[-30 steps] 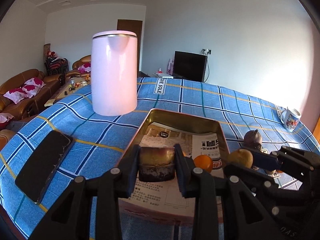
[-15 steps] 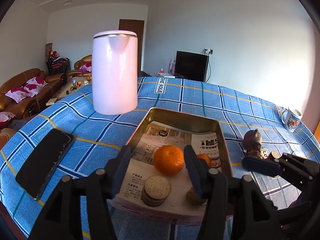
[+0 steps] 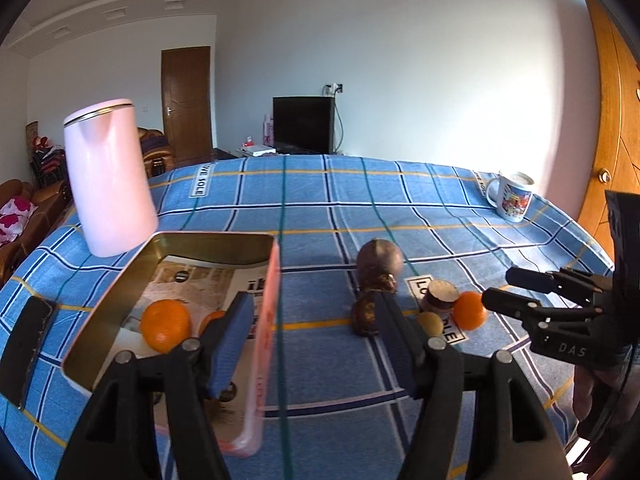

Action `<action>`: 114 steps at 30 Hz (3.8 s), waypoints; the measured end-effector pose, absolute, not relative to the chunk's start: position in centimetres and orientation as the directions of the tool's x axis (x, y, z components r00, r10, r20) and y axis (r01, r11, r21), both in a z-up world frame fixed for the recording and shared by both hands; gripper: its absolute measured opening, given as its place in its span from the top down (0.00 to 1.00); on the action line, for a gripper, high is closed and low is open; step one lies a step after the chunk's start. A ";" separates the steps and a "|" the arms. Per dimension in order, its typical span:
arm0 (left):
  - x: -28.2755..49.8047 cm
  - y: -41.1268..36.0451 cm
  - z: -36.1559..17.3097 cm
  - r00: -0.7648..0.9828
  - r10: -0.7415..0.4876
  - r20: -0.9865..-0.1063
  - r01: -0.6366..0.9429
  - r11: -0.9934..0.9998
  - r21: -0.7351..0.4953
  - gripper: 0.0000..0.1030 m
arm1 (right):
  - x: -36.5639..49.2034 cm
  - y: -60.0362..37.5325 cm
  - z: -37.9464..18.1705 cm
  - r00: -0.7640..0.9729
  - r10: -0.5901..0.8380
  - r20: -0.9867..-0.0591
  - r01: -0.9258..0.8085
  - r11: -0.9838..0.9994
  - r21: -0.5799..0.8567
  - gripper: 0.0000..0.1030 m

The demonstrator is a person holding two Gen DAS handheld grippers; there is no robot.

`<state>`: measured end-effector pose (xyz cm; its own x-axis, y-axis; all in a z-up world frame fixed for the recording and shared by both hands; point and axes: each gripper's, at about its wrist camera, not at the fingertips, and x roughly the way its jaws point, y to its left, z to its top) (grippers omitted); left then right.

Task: Organize fruits
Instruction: 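Grasp an orange with the right tool while the left tool grasps a kiwi, then lift the kiwi with the left tool while the right tool carries the orange toward the tin, then lower both fruits into the tin and open both tools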

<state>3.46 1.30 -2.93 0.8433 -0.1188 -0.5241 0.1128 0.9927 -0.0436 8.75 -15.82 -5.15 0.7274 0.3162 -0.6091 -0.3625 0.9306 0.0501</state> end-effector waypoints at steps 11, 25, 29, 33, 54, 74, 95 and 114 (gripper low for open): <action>5.3 -2.9 -4.5 0.785 -0.176 -0.594 0.206 0.978 -0.018 0.37 | 10.6 -14.9 -7.6 0.612 0.344 -0.712 -0.415 0.906 0.080 0.50; 6.7 -6.8 -5.9 0.699 -0.250 -0.670 0.310 0.950 -0.031 0.52 | 9.4 -18.2 -7.1 0.684 0.345 -0.643 -0.335 0.931 0.144 0.64; 7.5 -7.7 -6.6 0.661 -0.262 -0.704 0.327 0.944 -0.044 0.57 | 9.5 -18.6 -7.3 0.674 0.363 -0.643 -0.335 0.926 0.172 0.64; 8.2 -8.2 -7.4 0.625 -0.262 -0.735 0.329 0.943 -0.055 0.62 | 9.5 -18.9 -7.3 0.669 0.388 -0.634 -0.338 0.919 0.205 0.64; 5.8 -7.3 -5.7 0.741 -0.274 -0.613 0.308 0.950 -0.052 0.72 | 7.8 -19.8 -6.3 0.731 0.446 -0.517 -0.376 0.895 0.239 0.64; 3.7 -7.0 -4.5 0.833 -0.234 -0.502 0.271 0.962 0.001 0.72 | 6.3 -20.4 -5.5 0.784 0.456 -0.421 -0.396 0.890 0.226 0.64; 2.0 -6.1 -3.5 0.888 -0.191 -0.419 0.230 0.972 0.043 0.72 | 3.7 -19.6 -4.4 0.876 0.369 -0.310 -0.358 0.929 0.094 0.64; 1.4 0.2 -2.6 0.901 -0.156 -0.405 0.151 0.987 -0.044 0.72 | 4.3 -13.7 -2.2 0.848 0.408 -0.337 -0.423 0.905 0.032 0.64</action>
